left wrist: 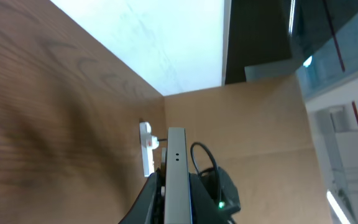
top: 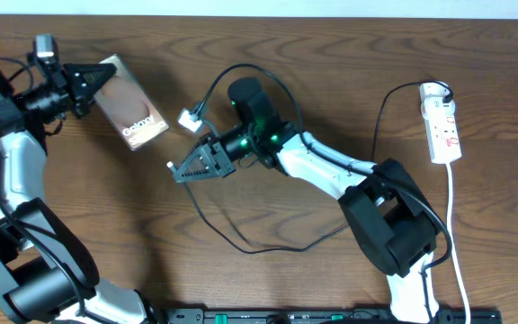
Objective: Plug charger to phone and switch on socket
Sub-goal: 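Lift the plug with the right gripper toward the phone's bottom end, then align the plug with the phone's bottom port using the right gripper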
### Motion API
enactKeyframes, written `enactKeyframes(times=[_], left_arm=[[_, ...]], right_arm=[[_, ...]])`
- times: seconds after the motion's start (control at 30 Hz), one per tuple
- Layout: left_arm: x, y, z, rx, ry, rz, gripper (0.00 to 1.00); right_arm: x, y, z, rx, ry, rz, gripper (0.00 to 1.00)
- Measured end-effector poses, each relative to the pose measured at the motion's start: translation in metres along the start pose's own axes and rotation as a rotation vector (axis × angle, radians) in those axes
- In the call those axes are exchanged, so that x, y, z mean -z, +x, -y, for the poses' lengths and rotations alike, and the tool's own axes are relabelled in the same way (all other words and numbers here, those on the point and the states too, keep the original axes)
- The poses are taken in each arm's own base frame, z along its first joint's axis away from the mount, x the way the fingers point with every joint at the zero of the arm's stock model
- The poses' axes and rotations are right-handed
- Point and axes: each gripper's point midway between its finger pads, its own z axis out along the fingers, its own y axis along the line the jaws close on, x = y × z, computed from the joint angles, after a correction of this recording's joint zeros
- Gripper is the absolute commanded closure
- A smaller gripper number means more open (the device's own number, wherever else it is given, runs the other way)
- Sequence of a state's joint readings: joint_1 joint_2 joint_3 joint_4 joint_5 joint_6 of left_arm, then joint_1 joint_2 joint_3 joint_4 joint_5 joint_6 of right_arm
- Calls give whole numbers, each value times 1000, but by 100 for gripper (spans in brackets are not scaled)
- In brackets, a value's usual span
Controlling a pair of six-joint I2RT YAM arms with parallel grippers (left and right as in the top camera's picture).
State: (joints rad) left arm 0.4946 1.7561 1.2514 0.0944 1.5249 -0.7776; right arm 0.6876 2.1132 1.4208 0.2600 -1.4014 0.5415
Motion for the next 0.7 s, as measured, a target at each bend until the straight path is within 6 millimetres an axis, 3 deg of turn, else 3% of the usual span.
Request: enactKeyframes(times=[0.23,0.7], left_arm=[[-14,4,7,-78,15,-33,93],[-42,17,22,-201,59,-108,93]], right_arm=[[27,-13,8,-9,31,54,99],[26,-15,-8,122,-31,28,99]])
